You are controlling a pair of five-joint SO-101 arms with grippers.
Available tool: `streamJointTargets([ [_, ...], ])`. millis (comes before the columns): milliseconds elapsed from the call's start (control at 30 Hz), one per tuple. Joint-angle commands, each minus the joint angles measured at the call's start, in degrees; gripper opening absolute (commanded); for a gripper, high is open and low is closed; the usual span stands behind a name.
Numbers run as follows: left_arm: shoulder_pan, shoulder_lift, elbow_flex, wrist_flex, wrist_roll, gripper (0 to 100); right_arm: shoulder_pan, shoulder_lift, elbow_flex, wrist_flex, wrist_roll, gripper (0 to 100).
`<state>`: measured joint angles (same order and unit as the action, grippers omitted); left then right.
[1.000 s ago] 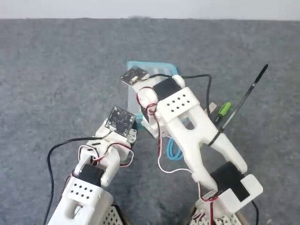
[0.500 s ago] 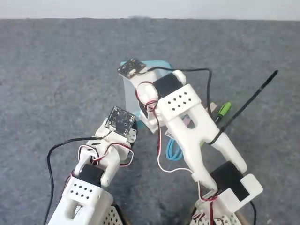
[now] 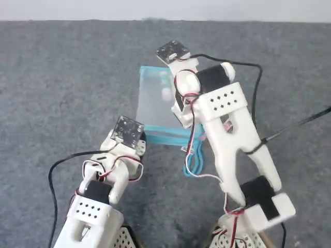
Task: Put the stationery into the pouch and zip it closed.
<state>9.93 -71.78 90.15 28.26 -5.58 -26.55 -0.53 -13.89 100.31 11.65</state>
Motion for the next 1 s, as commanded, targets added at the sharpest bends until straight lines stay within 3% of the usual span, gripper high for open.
streamJointTargets([
  [0, -3.52, 0.0, -1.54, -1.85, 2.55, 1, 3.91, -8.13, 4.66, 1.63, -1.93, 19.1],
  [167, -4.48, 0.0, -2.07, -1.67, 3.25, 1, 13.14, -11.56, 20.48, -3.47, -4.48, 19.1],
  [367, -4.22, 0.0, -2.07, -1.49, 3.25, 1, 22.2, -10.15, 42.99, -22.9, -12.31, 19.1],
  [767, -4.22, 0.0, -1.98, -1.49, 3.34, 1, 18.33, -1.27, 47.82, -32.04, -22.15, 19.1],
  [967, -4.22, 0.0, -1.98, -1.49, 3.34, 1, 19.65, 3.03, 47.65, -35.74, -25.49, 19.0],
])
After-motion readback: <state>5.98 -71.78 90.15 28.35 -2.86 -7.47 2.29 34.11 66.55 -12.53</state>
